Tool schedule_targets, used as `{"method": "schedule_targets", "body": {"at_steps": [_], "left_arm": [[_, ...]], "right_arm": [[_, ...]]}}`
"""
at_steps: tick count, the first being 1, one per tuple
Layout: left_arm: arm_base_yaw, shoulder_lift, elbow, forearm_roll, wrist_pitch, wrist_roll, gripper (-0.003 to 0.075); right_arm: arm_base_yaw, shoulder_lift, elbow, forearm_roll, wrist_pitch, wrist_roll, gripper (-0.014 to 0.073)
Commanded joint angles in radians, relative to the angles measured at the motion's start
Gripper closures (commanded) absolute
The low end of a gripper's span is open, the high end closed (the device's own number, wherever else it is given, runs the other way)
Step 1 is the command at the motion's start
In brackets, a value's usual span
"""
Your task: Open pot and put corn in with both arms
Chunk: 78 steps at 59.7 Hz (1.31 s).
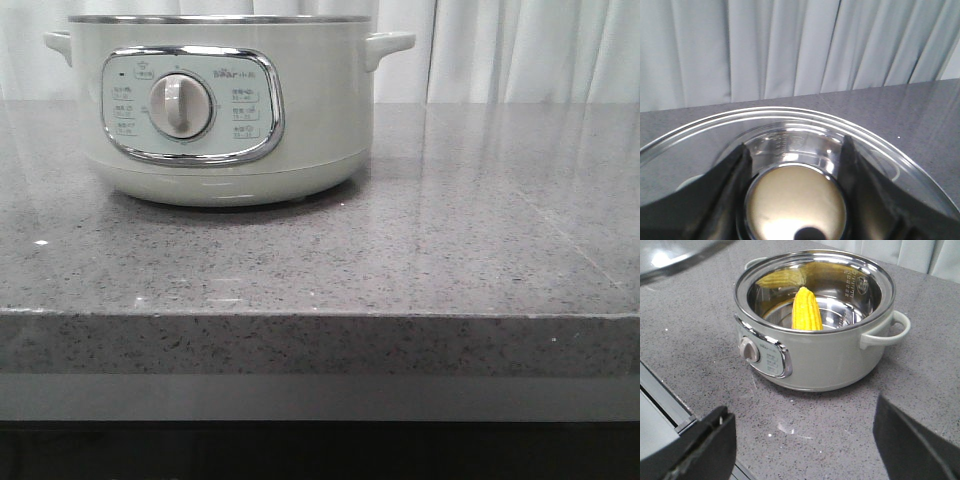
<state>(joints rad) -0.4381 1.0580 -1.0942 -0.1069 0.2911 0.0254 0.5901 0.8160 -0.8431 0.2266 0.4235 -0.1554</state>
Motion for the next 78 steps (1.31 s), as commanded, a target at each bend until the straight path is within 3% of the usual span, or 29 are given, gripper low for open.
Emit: {"method": "schedule_targets", "body": {"at_steps": [1, 28, 44, 78], "left_arm": [[-0.024, 0.064, -0.091, -0.010, -0.174, 0.001, 0.0460], [-0.024, 0.383, -0.312, -0.023, -0.193, 0.001, 0.0460], [-0.024, 0.451, -0.332, -0.023, -0.291, 0.001, 0.0460], [-0.051, 0.521, -0.333, -0.019, -0.304, 0.001, 0.0460]], "right_arm": [[-0.005, 0.000, -0.028, 0.001, -0.081, 0.000, 0.0013], [-0.005, 0.000, -0.028, 0.001, -0.081, 0.000, 0.0015], [-0.005, 0.000, -0.028, 0.001, -0.081, 0.000, 0.0015], [-0.005, 0.000, -0.028, 0.001, -0.080, 0.000, 0.0015]]}}
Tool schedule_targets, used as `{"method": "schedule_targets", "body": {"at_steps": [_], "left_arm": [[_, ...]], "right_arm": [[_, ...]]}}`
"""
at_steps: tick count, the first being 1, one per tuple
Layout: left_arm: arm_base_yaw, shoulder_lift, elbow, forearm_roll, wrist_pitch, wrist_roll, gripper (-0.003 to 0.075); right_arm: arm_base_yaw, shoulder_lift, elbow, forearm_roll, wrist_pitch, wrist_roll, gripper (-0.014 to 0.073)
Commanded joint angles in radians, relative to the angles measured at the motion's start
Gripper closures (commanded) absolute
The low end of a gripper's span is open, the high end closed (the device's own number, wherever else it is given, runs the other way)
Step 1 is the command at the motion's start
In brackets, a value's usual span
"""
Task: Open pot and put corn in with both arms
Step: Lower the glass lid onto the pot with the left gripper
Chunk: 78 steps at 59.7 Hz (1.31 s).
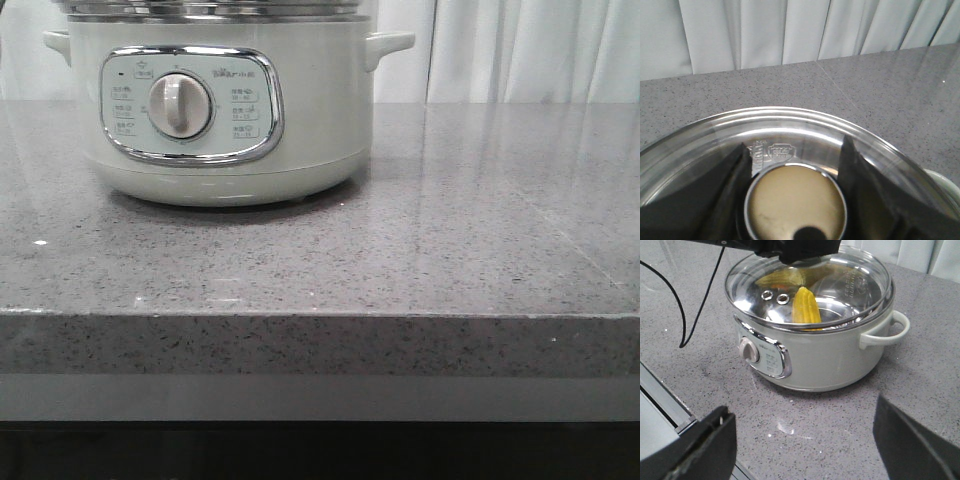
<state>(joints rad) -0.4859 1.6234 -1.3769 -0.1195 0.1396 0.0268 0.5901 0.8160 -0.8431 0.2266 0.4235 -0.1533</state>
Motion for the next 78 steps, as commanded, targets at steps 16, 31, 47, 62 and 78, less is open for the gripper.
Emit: {"method": "schedule_targets", "body": {"at_steps": [16, 31, 47, 62, 78], "left_arm": [[-0.003, -0.009, -0.050, -0.008, -0.170, 0.000, 0.0460], [-0.003, -0.008, -0.050, -0.019, -0.164, 0.000, 0.0449], [-0.003, -0.035, -0.050, -0.022, -0.140, 0.000, 0.0216], [-0.003, -0.221, -0.050, 0.056, 0.109, 0.000, 0.0227], [-0.003, -0.465, 0.059, 0.066, 0.301, 0.000, 0.0227]], "right_arm": [[-0.005, 0.000, -0.028, 0.001, -0.080, -0.002, 0.0015], [-0.005, 0.000, -0.028, 0.001, -0.080, -0.002, 0.0015], [-0.005, 0.000, -0.028, 0.001, -0.079, -0.002, 0.0015], [-0.005, 0.000, -0.028, 0.001, -0.077, -0.002, 0.0015], [-0.005, 0.000, -0.028, 0.001, -0.077, -0.002, 0.0015]]}}
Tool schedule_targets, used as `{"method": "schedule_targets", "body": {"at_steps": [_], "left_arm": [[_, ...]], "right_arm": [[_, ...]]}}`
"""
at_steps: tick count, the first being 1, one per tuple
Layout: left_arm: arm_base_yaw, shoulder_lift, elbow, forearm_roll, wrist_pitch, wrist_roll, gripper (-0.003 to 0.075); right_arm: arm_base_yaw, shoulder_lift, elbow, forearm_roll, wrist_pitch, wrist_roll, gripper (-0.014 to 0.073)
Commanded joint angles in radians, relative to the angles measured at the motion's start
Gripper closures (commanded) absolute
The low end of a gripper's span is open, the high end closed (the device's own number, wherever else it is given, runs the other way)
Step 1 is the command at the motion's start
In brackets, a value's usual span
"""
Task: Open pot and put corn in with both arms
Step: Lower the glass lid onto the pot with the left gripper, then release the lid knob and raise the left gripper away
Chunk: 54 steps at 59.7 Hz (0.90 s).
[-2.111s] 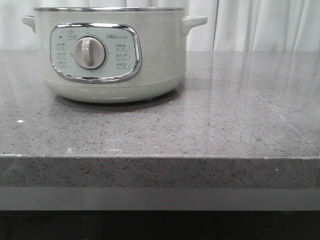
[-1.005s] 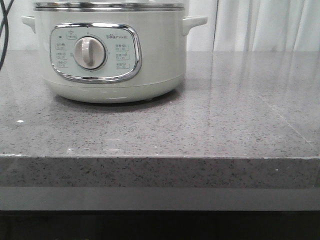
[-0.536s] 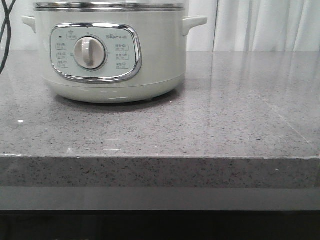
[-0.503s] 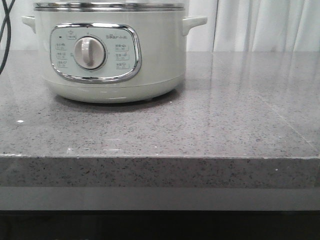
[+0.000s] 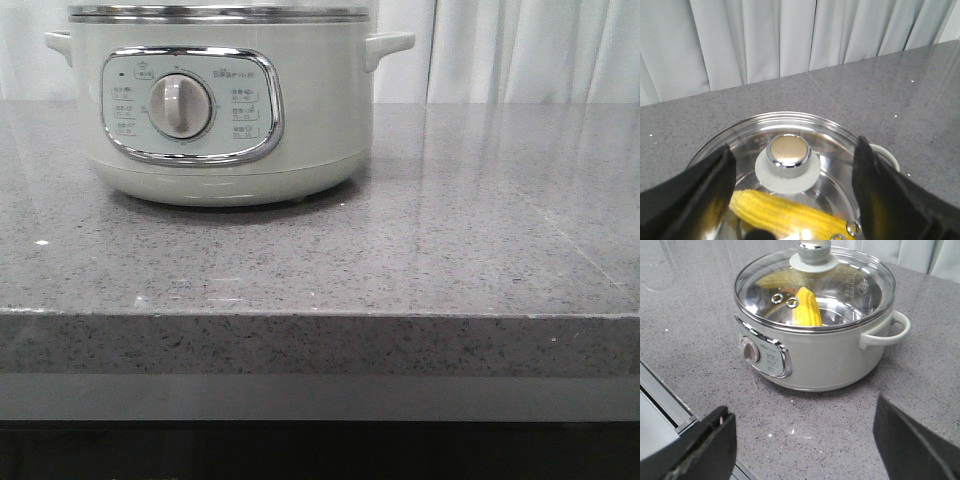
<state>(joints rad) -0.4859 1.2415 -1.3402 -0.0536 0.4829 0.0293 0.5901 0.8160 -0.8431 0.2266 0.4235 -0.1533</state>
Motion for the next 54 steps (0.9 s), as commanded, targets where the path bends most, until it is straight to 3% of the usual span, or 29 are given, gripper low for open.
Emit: {"method": "schedule_targets", "body": {"at_steps": [1, 24, 43, 49, 54], "left_arm": [[-0.003, -0.100, 0.040, -0.001, -0.042, -0.003, 0.0227], [-0.003, -0.369, 0.357, -0.010, -0.072, -0.005, 0.0227], [-0.003, -0.428, 0.419, -0.009, -0.099, -0.005, 0.0230], [-0.003, -0.428, 0.419, -0.009, -0.100, -0.005, 0.0286], [-0.003, -0.426, 0.419, -0.009, -0.102, -0.005, 0.0379]], "right_arm": [[-0.005, 0.000, -0.028, 0.001, -0.077, -0.002, 0.0015], [-0.005, 0.000, -0.028, 0.002, -0.058, -0.002, 0.0015], [-0.005, 0.000, -0.028, 0.001, -0.058, -0.002, 0.0015], [-0.005, 0.000, -0.028, 0.001, -0.057, -0.002, 0.0027], [-0.005, 0.000, -0.028, 0.001, -0.057, -0.002, 0.0103]]}}
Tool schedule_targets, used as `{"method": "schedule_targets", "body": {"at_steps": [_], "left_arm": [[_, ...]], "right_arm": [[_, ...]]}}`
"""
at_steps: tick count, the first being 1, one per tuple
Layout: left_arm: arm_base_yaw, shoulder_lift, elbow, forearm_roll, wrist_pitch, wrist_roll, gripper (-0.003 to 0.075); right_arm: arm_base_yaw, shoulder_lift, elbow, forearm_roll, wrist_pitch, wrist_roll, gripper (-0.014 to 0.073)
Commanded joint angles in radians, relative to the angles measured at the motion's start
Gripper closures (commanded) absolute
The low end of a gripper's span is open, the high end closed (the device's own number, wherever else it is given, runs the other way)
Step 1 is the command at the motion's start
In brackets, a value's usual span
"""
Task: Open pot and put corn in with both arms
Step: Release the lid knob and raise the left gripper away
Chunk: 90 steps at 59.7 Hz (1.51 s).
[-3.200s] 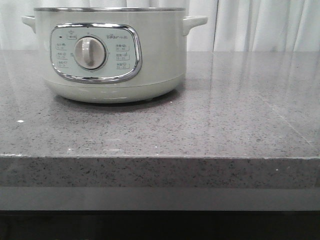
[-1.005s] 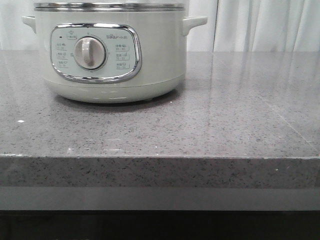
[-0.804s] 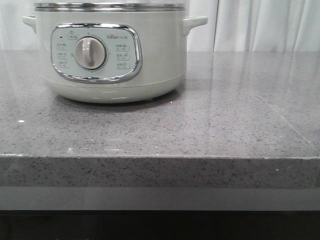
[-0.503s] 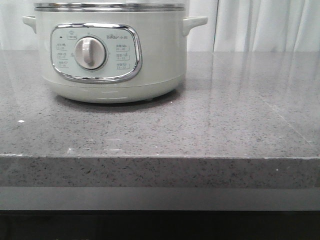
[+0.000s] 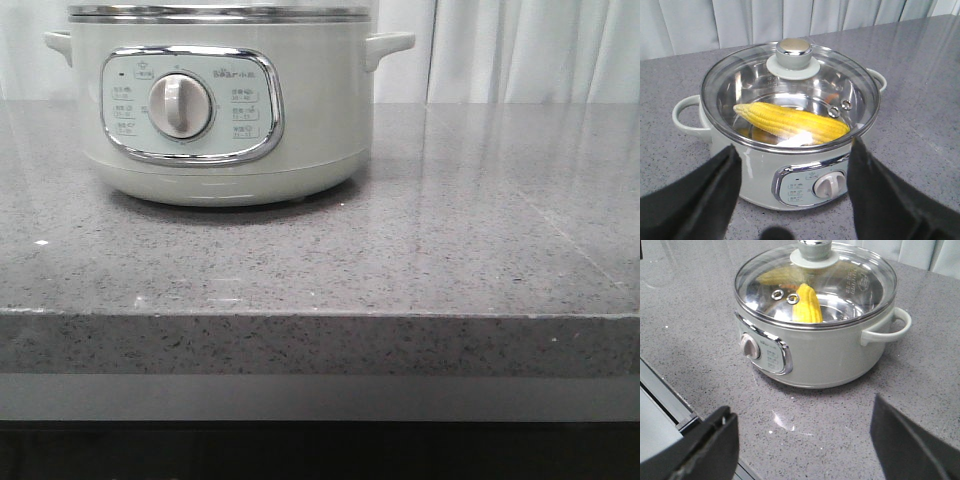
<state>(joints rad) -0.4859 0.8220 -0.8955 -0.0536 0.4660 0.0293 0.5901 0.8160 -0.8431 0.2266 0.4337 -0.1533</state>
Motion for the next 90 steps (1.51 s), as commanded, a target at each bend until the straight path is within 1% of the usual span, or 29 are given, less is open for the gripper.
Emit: {"method": "schedule_targets", "body": {"at_steps": [1, 3, 4, 6, 12, 16, 21, 24, 50, 54, 61, 64, 71, 77, 82, 90], "left_arm": [[-0.003, -0.004, -0.025, -0.009, -0.085, -0.005, 0.0398], [-0.003, -0.003, -0.025, -0.009, -0.085, -0.005, 0.0452], [-0.003, -0.003, -0.025, -0.009, -0.085, -0.005, 0.0490], [-0.003, 0.000, -0.024, -0.009, -0.085, -0.005, 0.0537], [-0.003, 0.010, -0.023, -0.009, -0.085, -0.005, 0.0669], [-0.003, 0.017, -0.023, -0.009, -0.085, -0.005, 0.0739], [-0.003, 0.024, -0.023, -0.009, -0.083, -0.005, 0.0741], [-0.003, 0.029, -0.023, -0.009, -0.085, -0.005, 0.0741], [-0.003, 0.142, -0.023, -0.007, -0.085, -0.005, 0.0741], [-0.006, 0.147, -0.016, -0.009, -0.085, -0.005, 0.0741], [0.009, 0.110, 0.008, 0.010, -0.130, -0.005, 0.0740], [0.034, 0.085, 0.025, 0.010, -0.130, -0.005, 0.0741], [0.147, -0.010, 0.099, -0.008, -0.165, -0.005, 0.0741], [0.240, -0.109, 0.195, -0.039, -0.221, -0.005, 0.0741], [0.309, -0.200, 0.275, -0.070, -0.238, -0.005, 0.0741], [0.391, -0.368, 0.429, -0.083, -0.275, -0.005, 0.0741]], "right_arm": [[-0.005, 0.000, -0.028, 0.001, -0.067, -0.002, 0.0122], [-0.005, 0.000, -0.028, 0.001, -0.067, -0.002, 0.0187], [-0.005, 0.000, -0.028, 0.001, -0.067, -0.002, 0.0237], [-0.005, 0.000, -0.028, 0.001, -0.067, -0.002, 0.0302], [-0.005, 0.000, -0.028, 0.001, -0.067, -0.002, 0.0482], [-0.005, 0.000, -0.028, 0.001, -0.067, -0.002, 0.0591], [-0.005, 0.000, -0.028, 0.001, -0.067, -0.002, 0.0689], [-0.005, 0.000, -0.028, 0.001, -0.067, -0.002, 0.0721], [-0.005, 0.000, -0.028, 0.001, -0.066, -0.002, 0.0715], [-0.005, 0.000, -0.028, 0.001, -0.066, -0.002, 0.0715], [-0.005, 0.000, -0.028, 0.001, -0.066, -0.002, 0.0715], [-0.005, 0.000, -0.028, 0.001, -0.066, -0.002, 0.0715], [-0.005, 0.000, -0.028, 0.001, -0.066, -0.002, 0.0715], [-0.005, 0.000, -0.028, 0.001, -0.066, -0.002, 0.0715], [-0.005, 0.000, -0.028, 0.001, -0.066, -0.002, 0.0715], [-0.005, 0.000, -0.028, 0.001, -0.066, -0.002, 0.0715]]}}
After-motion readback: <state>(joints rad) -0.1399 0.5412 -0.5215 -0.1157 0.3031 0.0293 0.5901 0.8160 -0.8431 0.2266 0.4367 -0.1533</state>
